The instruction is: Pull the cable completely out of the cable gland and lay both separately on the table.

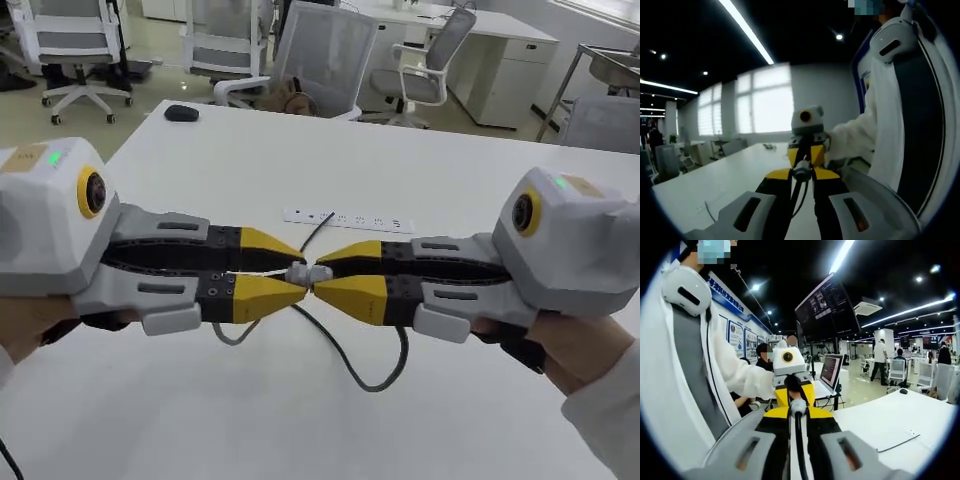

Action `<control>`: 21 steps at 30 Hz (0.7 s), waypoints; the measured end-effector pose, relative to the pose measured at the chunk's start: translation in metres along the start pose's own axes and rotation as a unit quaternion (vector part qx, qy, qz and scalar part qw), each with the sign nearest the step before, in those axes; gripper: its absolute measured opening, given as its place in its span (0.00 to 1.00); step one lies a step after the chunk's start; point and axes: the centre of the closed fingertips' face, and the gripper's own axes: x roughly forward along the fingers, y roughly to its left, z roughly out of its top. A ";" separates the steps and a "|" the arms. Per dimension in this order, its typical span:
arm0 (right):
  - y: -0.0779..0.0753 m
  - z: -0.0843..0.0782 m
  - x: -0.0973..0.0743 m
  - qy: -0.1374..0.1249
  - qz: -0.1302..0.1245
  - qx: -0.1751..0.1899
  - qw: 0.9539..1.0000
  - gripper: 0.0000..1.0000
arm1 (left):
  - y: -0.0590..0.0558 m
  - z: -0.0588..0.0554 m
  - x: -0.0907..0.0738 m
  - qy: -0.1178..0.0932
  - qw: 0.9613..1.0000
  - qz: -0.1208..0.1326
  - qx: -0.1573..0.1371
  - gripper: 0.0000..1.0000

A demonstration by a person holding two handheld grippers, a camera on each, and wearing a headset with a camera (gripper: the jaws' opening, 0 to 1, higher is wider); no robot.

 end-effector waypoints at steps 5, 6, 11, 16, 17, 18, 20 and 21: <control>0.000 0.001 0.000 -0.003 -0.001 0.004 1.000 0.09 | 0.001 0.003 -0.003 -0.002 1.000 -0.001 -0.005 0.17; 0.000 0.002 0.000 -0.006 -0.001 0.005 1.000 0.09 | 0.000 0.003 -0.003 -0.003 1.000 -0.002 -0.005 0.17; 0.001 0.005 0.002 -0.016 0.002 0.013 1.000 0.09 | 0.000 0.003 -0.001 -0.002 1.000 -0.001 0.001 0.17; 0.003 0.007 0.002 -0.017 0.006 0.011 1.000 0.09 | -0.001 0.005 -0.001 -0.009 0.999 -0.011 -0.030 0.16; 0.004 0.007 0.002 -0.017 0.006 0.013 1.000 0.09 | -0.001 0.005 -0.001 -0.008 0.999 -0.013 -0.038 0.16; 0.004 0.006 0.002 -0.015 0.006 0.014 1.000 0.09 | -0.001 0.003 -0.001 -0.001 0.998 -0.014 -0.057 0.16; 0.005 0.004 0.003 -0.011 0.009 0.013 1.000 0.09 | -0.002 0.001 -0.001 0.013 0.993 -0.021 -0.116 0.16; 0.005 0.003 0.004 -0.008 0.009 0.012 1.000 0.09 | -0.001 0.000 -0.001 0.017 0.992 -0.022 -0.121 0.16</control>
